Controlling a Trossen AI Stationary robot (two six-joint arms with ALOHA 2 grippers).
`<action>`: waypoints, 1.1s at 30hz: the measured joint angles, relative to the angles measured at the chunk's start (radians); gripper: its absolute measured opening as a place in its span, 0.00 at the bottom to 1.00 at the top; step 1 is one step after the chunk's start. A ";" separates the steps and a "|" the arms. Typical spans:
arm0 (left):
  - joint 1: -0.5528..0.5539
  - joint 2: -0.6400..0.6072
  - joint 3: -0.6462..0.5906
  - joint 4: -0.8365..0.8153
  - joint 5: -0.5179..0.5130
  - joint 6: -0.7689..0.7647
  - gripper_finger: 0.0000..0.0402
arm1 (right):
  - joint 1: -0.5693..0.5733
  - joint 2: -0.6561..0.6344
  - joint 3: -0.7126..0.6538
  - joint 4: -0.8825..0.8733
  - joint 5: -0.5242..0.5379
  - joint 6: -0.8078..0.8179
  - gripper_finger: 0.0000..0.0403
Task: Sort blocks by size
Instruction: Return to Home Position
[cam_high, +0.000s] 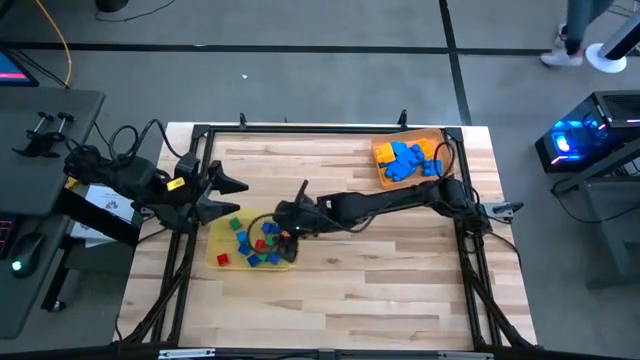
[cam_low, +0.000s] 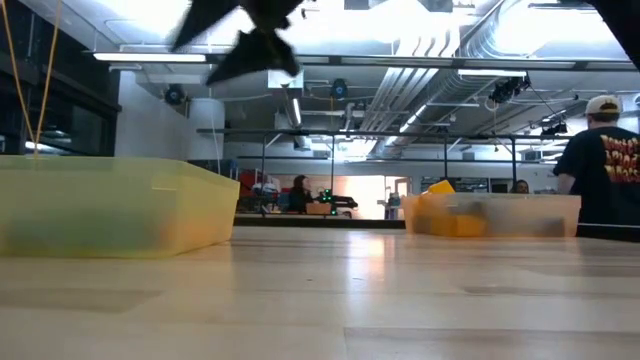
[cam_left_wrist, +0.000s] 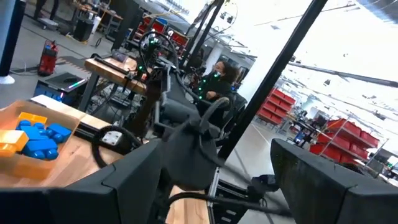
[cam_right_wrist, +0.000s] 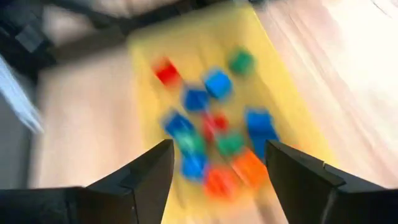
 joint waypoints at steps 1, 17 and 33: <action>0.000 -0.006 0.000 -0.006 0.000 0.004 0.71 | 0.003 -0.006 0.009 -0.072 0.016 -0.014 0.60; 0.022 -0.054 -0.193 0.234 -0.097 0.209 0.68 | 0.119 -0.665 -0.731 -0.366 0.103 0.402 0.03; 0.280 -0.366 -0.603 0.304 -0.019 -0.030 0.04 | 0.308 -1.016 -1.043 -0.052 0.328 0.782 0.01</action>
